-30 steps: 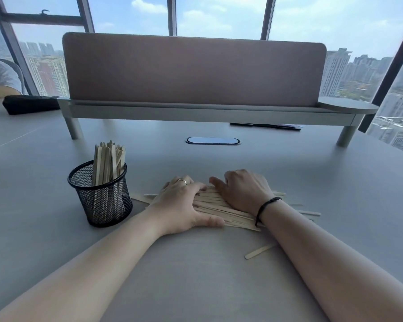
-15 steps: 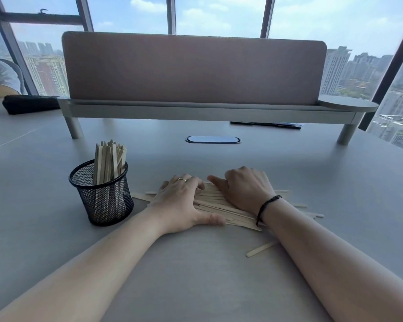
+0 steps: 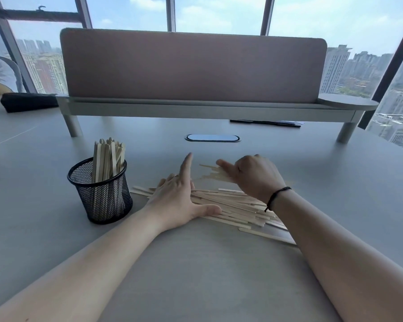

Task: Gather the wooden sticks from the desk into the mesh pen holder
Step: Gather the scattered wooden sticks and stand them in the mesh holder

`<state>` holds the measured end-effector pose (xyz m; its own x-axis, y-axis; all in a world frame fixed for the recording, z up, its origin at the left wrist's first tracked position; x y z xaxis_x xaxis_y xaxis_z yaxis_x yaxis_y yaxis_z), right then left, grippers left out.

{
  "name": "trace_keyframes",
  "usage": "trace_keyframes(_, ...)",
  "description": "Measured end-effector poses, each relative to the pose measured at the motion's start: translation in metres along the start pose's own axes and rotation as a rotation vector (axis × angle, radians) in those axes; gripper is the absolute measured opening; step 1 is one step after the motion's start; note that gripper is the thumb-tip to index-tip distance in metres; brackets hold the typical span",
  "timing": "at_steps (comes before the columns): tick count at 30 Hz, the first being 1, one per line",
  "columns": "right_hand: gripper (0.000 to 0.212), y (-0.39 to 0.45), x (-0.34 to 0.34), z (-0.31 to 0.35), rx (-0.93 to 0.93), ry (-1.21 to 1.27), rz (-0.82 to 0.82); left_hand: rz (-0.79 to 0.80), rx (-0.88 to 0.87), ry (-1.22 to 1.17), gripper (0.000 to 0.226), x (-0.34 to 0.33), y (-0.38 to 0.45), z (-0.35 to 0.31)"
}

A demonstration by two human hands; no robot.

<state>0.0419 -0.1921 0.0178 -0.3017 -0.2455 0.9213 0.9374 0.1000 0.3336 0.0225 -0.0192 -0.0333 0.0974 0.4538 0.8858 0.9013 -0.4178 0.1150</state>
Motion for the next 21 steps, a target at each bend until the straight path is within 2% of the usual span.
trace_keyframes(6, 0.077, 0.000, 0.004, -0.008, -0.051, 0.183, -0.041, -0.034, -0.008, -0.007, 0.146, 0.002, 0.002, 0.000)
trace_keyframes(8, 0.076, 0.000, 0.005, -0.006, -0.053, 0.230, -0.052, -0.025, 0.004, -0.012, 0.134, 0.002, 0.002, 0.000)
trace_keyframes(11, 0.074, -0.001, 0.008, -0.002, -0.052, 0.299, -0.065, 0.001, 0.002, 0.040, 0.097, -0.003, 0.005, 0.000)
trace_keyframes(16, 0.073, -0.001, 0.008, 0.011, -0.025, 0.324, -0.059, 0.107, -0.060, 0.157, 0.085, -0.011, 0.005, -0.014)
trace_keyframes(21, 0.073, -0.002, 0.009, 0.027, 0.055, 0.297, -0.055, 0.094, -0.154, 0.384, 0.048, -0.015, 0.005, -0.033)
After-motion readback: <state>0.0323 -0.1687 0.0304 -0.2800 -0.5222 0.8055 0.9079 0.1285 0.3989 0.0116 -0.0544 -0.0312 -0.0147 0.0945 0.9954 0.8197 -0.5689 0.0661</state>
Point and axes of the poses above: each hand's wrist, its own y-axis towards the middle knuckle, its own x-axis out of the back of the hand, z = x × y, the point moved 10 cm from there along y, towards the middle knuckle, and after that the axes turned 5 degrees about z, right-handed, at the moved point
